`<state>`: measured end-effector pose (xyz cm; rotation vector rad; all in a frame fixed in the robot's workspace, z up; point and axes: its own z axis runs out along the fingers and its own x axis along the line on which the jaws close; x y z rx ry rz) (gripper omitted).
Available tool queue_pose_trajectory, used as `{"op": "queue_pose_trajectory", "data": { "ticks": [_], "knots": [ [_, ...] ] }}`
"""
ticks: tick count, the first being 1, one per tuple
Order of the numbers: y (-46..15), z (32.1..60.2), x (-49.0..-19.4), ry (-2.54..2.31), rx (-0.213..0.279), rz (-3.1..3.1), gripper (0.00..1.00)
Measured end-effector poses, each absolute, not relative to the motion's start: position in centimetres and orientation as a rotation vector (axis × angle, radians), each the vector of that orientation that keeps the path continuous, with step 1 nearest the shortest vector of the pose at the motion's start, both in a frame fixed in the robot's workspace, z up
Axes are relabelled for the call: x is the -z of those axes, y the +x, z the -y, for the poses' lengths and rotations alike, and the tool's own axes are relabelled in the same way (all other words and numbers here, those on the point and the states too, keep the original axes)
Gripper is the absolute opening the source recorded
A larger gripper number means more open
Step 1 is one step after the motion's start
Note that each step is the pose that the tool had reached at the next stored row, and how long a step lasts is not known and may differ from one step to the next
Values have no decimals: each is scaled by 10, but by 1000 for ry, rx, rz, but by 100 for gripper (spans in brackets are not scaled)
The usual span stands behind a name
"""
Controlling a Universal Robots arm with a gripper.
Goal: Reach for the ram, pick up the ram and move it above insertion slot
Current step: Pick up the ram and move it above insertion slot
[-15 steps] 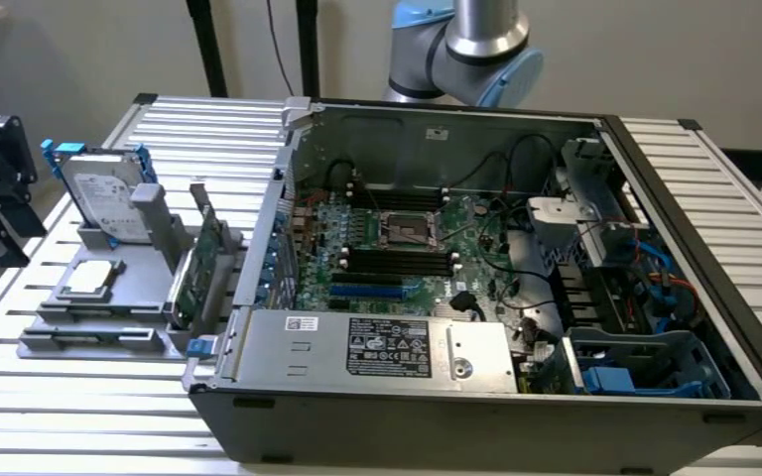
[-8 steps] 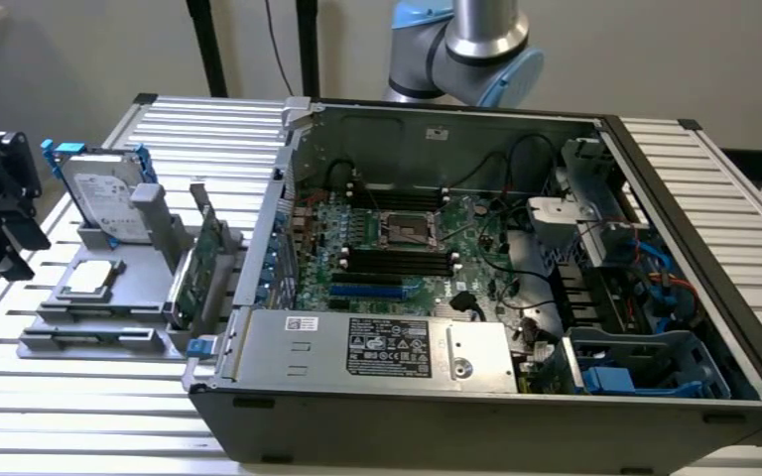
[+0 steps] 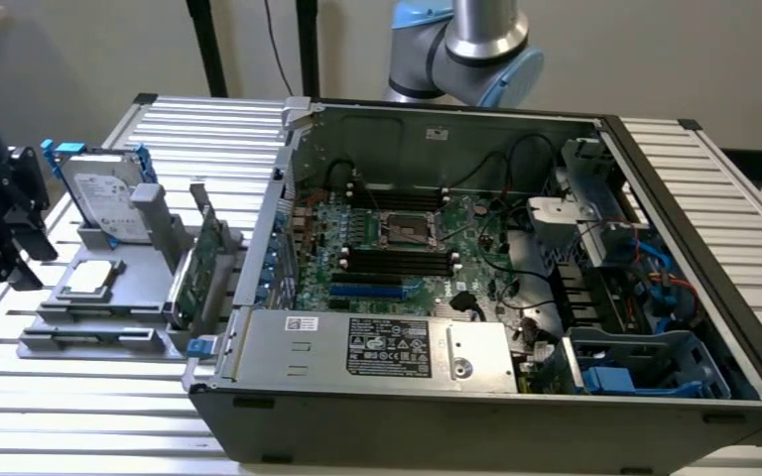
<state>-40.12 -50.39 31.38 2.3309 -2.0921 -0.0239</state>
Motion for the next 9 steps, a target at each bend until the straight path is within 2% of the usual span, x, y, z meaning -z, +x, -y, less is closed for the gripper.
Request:
{"op": "queue_pose_trajectory", "data": {
  "ticks": [9],
  "knots": [
    [-401,504,-297,2331,24,2092,42]
  ]
}}
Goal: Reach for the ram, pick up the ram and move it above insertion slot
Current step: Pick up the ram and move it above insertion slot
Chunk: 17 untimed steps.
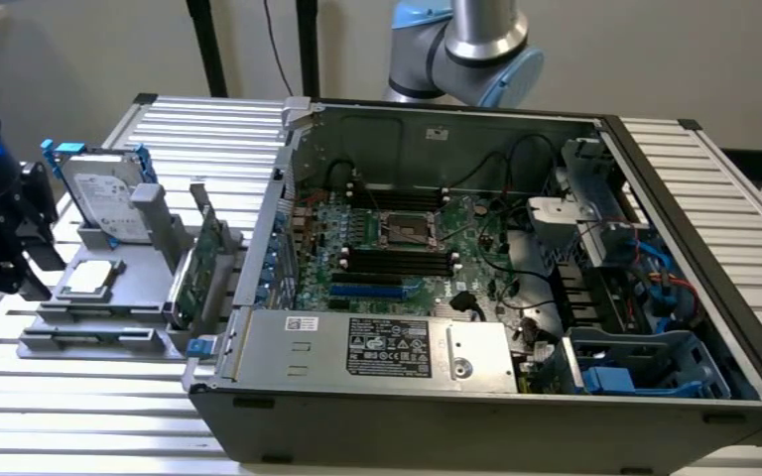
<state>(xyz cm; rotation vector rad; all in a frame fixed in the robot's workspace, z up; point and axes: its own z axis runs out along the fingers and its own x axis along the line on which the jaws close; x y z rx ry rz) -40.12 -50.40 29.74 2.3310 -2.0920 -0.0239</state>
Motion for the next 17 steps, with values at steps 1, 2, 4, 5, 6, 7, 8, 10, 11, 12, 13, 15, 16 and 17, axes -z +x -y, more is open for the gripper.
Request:
{"op": "queue_pose_trajectory", "data": {
  "ticks": [1,2,4,5,6,7,8,10,11,12,13,15,16,17],
  "knots": [
    [-401,504,-295,2331,24,2092,42],
    [-401,504,-294,2331,24,2092,42],
    [-401,504,-290,2331,24,2092,42],
    [-401,504,-288,2331,24,2092,42],
    [-401,504,-286,2331,24,2092,42],
    [-401,504,-284,2331,24,2092,42],
    [-401,504,-283,2331,24,2092,42],
    [-401,504,-279,2331,24,2092,42],
    [-401,504,-277,2331,24,2092,42],
    [-401,504,-275,2331,24,2092,42],
    [-401,504,-274,2331,24,2092,42],
    [-401,504,-270,2331,24,2092,42],
    [-401,504,-268,2331,24,2092,42],
    [-401,504,-266,2331,24,2092,42]
  ]
}}
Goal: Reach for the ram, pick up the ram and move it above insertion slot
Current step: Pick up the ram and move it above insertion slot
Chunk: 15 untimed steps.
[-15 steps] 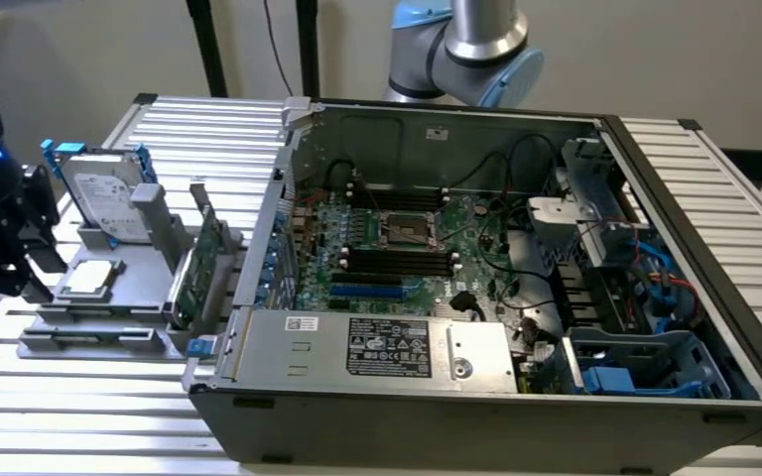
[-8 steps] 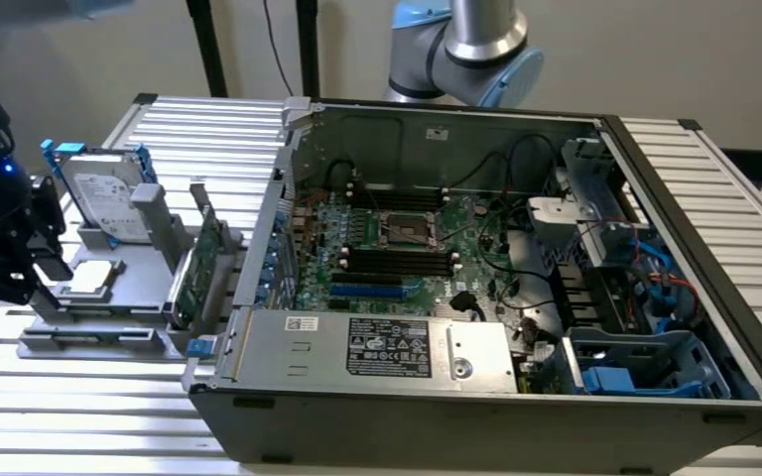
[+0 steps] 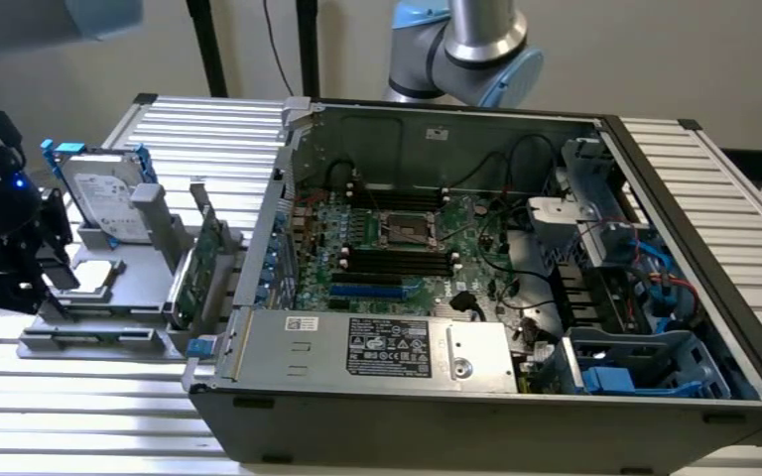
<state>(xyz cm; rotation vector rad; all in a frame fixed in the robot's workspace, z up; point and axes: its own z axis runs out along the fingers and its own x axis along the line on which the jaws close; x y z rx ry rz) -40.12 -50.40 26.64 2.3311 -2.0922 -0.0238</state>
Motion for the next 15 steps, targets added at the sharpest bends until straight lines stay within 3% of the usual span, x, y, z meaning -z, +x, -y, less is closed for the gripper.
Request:
{"op": "queue_pose_trajectory", "data": {
  "ticks": [15],
  "knots": [
    [-401,504,-239,2331,24,2092,42]
  ]
}}
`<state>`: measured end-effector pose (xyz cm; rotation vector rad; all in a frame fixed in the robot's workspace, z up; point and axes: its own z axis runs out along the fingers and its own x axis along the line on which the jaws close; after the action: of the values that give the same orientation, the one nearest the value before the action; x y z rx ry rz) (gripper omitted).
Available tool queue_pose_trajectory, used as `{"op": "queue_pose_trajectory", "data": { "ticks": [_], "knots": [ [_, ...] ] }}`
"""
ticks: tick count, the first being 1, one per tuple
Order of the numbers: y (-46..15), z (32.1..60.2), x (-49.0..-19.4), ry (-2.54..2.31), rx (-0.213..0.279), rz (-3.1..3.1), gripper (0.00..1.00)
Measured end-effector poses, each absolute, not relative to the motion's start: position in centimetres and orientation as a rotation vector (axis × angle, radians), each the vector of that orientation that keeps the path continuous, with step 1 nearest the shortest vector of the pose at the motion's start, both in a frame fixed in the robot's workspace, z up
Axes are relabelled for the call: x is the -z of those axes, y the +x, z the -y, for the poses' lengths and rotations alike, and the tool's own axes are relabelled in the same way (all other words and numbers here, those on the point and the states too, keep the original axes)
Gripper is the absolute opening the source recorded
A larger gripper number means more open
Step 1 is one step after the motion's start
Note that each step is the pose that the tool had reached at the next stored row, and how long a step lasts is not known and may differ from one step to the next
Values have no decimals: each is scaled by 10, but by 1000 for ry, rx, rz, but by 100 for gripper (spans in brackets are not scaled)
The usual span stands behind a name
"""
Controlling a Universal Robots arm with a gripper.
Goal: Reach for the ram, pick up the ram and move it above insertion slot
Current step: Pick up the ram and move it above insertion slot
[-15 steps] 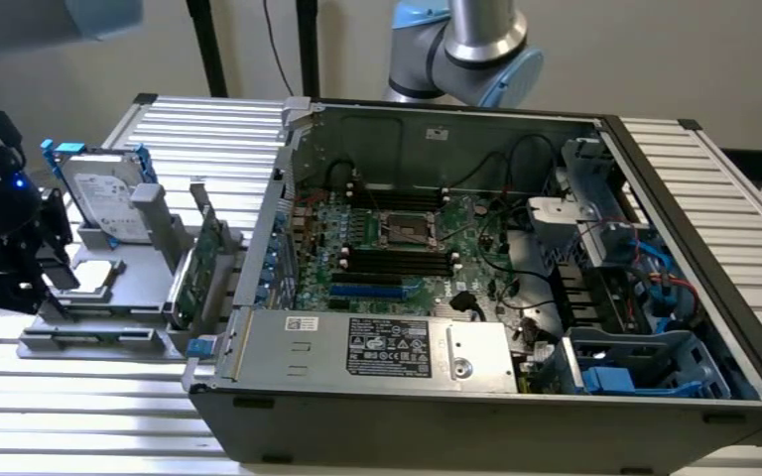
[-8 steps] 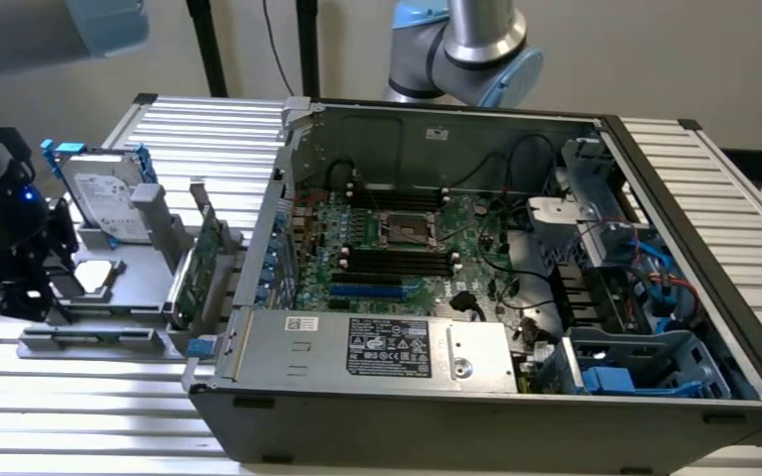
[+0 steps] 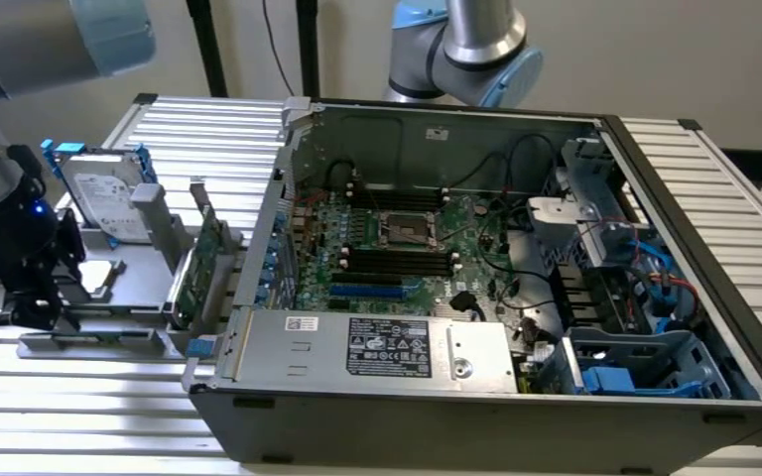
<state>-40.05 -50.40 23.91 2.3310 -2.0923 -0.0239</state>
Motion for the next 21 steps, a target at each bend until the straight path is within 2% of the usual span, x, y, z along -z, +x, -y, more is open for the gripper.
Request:
{"op": "queue_pose_trajectory", "data": {
  "ticks": [21],
  "knots": [
    [-398,504,-202,2328,27,2092,42]
  ]
}}
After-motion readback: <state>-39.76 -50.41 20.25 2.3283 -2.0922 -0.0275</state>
